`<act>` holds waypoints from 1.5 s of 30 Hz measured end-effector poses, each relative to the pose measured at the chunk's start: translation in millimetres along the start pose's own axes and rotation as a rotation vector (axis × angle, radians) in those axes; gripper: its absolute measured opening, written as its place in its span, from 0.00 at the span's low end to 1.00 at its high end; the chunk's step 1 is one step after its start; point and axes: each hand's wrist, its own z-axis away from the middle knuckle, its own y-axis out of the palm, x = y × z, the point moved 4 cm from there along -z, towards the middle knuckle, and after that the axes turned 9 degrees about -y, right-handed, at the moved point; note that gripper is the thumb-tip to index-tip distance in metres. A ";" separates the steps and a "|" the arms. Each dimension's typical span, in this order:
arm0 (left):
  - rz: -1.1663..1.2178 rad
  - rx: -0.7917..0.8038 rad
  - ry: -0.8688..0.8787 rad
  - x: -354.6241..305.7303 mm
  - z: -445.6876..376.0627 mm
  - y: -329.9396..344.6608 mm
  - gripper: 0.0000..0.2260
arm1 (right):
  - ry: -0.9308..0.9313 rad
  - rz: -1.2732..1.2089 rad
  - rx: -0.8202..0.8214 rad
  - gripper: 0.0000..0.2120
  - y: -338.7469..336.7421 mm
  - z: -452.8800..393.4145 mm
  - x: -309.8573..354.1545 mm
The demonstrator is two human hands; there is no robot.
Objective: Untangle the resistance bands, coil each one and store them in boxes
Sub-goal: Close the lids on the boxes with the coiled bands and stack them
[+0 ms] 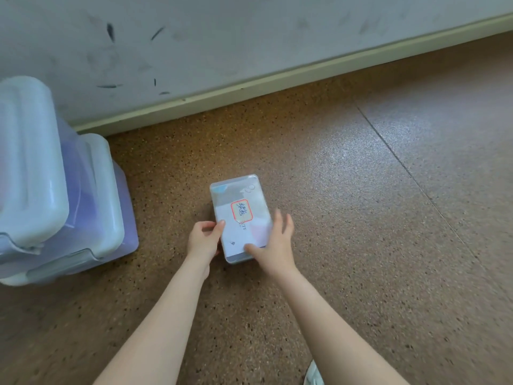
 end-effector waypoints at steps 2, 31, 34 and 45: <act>-0.007 0.060 0.002 5.8 8.9 7.9 0.16 | 0.097 -0.189 0.043 0.36 -5.7 -3.5 -7.3; 0.226 -0.184 0.527 -169.9 197.6 -315.8 0.15 | -0.612 -0.342 0.226 0.26 29.0 126.7 375.5; 0.403 -0.047 0.380 -161.5 196.0 -310.5 0.16 | -0.515 -0.433 0.234 0.31 36.0 121.5 374.0; 0.504 -0.130 0.098 -52.4 160.4 -292.3 0.22 | -0.211 -0.267 0.233 0.32 66.5 112.7 263.4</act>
